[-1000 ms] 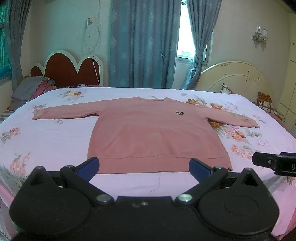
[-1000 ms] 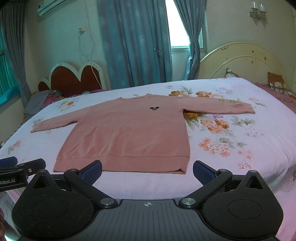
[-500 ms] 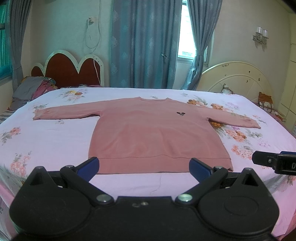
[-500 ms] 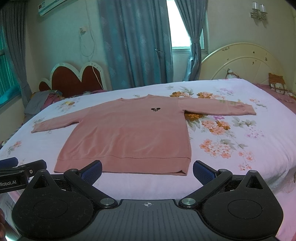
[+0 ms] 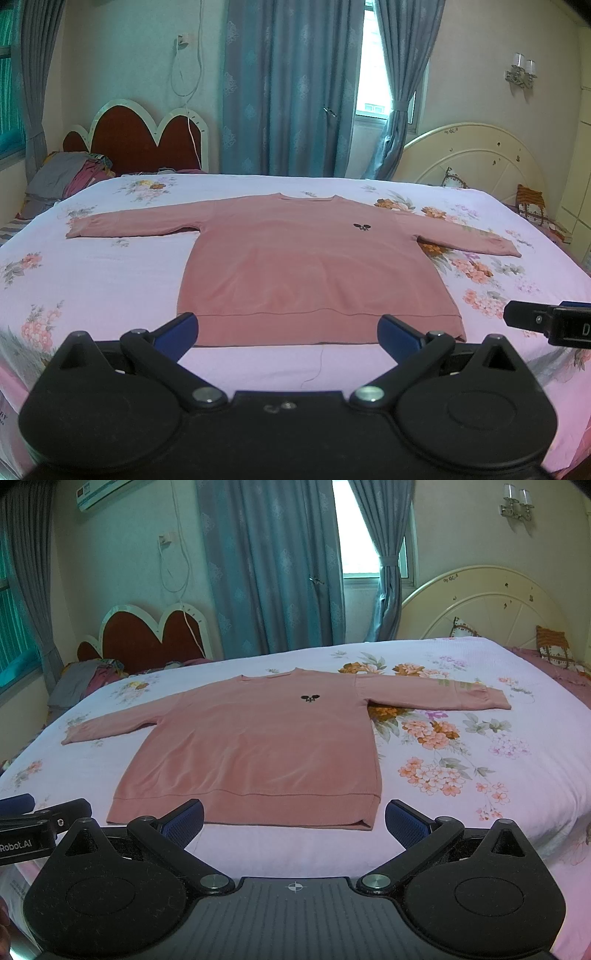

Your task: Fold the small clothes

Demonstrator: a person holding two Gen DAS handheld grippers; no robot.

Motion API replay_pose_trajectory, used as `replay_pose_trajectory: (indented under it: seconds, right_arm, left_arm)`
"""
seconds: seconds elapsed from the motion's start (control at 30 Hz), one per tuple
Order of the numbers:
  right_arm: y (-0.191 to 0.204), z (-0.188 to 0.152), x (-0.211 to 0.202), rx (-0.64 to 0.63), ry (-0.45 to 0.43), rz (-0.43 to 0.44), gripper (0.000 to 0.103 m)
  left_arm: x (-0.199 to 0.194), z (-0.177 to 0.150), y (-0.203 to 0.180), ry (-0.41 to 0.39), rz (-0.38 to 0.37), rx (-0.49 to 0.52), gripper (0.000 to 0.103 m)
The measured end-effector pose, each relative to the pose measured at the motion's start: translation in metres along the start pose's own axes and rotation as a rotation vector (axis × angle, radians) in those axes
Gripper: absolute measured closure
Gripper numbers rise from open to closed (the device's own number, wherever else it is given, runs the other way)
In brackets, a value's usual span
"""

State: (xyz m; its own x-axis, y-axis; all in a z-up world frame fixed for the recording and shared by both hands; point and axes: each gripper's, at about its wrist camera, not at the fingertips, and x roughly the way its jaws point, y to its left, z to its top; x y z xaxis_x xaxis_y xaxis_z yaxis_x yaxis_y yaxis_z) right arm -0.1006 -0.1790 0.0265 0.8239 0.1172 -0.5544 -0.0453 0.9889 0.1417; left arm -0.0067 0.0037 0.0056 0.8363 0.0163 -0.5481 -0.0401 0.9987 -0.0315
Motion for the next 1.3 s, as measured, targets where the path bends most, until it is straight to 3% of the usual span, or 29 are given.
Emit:
replay_pose_trajectory:
  seconds: [0.77, 1.17, 1.3]
  right_arm:
    - [-0.005, 0.008, 0.015, 0.003, 0.001, -0.014, 0.0]
    - [-0.027, 0.058, 0.085, 0.075, -0.012, -0.089, 0.0]
    - [-0.035, 0.076, 0.119, 0.112, -0.004, -0.13, 0.0]
  left_arm:
    - [0.016, 0.007, 0.001, 0.007, 0.025, 0.023, 0.0]
    - [0.104, 0.055, 0.01, 0.015, 0.028, 0.034, 0.0]
    - [0.141, 0.072, 0.021, 0.052, -0.095, 0.022, 0.0]
